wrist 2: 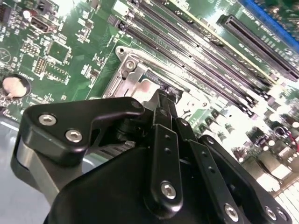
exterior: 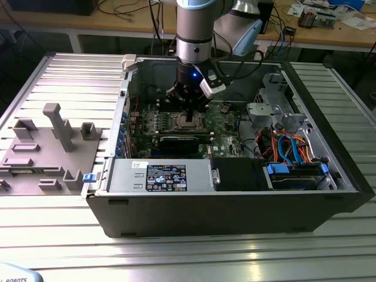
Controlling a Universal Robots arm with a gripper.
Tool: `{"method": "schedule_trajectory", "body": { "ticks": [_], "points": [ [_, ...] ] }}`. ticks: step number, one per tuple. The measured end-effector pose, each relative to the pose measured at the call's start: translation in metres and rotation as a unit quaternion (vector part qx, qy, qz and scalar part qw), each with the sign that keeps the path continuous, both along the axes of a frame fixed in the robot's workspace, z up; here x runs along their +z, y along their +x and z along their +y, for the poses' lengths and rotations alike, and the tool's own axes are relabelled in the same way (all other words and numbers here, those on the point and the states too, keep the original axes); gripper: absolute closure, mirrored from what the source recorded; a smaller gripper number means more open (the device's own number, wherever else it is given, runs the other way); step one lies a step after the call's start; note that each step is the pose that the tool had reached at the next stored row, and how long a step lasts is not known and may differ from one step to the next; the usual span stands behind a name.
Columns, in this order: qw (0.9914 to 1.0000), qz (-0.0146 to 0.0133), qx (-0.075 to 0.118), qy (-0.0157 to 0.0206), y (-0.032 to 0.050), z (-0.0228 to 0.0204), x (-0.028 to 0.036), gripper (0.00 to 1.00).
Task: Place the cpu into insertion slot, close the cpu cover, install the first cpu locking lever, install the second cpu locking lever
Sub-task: 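Install the second cpu locking lever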
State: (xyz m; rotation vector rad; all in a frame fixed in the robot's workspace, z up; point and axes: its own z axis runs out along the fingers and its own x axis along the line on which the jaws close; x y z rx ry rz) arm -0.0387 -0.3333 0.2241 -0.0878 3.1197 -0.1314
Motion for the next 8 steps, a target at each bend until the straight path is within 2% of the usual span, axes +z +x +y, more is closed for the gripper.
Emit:
{"method": "schedule_trajectory", "body": {
  "ticks": [3, 8],
  "points": [
    [1.00000, 0.0000, 0.000, -0.0017, 0.0001, 0.0002, 0.0058, 0.89],
    [1.00000, 0.0000, 0.000, -0.0017, 0.0000, 0.0002, 0.0059, 0.89]
  ]
}}
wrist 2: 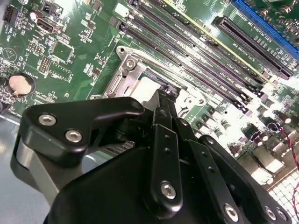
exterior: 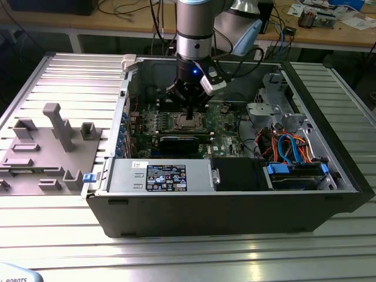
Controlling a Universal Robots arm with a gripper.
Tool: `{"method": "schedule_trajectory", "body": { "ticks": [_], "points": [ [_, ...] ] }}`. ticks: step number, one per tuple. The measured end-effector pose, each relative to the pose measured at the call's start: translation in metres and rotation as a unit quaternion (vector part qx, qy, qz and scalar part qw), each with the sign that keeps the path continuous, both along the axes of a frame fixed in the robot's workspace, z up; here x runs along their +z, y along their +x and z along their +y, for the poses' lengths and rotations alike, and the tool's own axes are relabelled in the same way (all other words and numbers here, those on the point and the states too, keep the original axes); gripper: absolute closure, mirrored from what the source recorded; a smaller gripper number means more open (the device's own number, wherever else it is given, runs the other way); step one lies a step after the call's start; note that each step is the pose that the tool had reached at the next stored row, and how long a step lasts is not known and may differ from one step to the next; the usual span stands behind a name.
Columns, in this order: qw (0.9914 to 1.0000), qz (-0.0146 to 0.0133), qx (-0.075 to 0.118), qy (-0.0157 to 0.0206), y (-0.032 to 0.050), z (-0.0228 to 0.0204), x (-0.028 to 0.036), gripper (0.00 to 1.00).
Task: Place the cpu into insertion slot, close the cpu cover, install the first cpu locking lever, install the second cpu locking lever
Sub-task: 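Install the second cpu locking lever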
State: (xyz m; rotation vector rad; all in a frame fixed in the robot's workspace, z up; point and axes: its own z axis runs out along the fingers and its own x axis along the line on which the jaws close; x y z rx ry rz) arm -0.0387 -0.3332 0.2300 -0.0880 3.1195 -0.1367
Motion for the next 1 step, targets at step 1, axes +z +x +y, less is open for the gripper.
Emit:
{"method": "schedule_trajectory", "body": {
  "ticks": [1],
  "points": [
    [1.00000, 0.0000, 0.000, 0.0000, 0.0000, 0.0000, 0.0000, 0.89]
  ]
}}
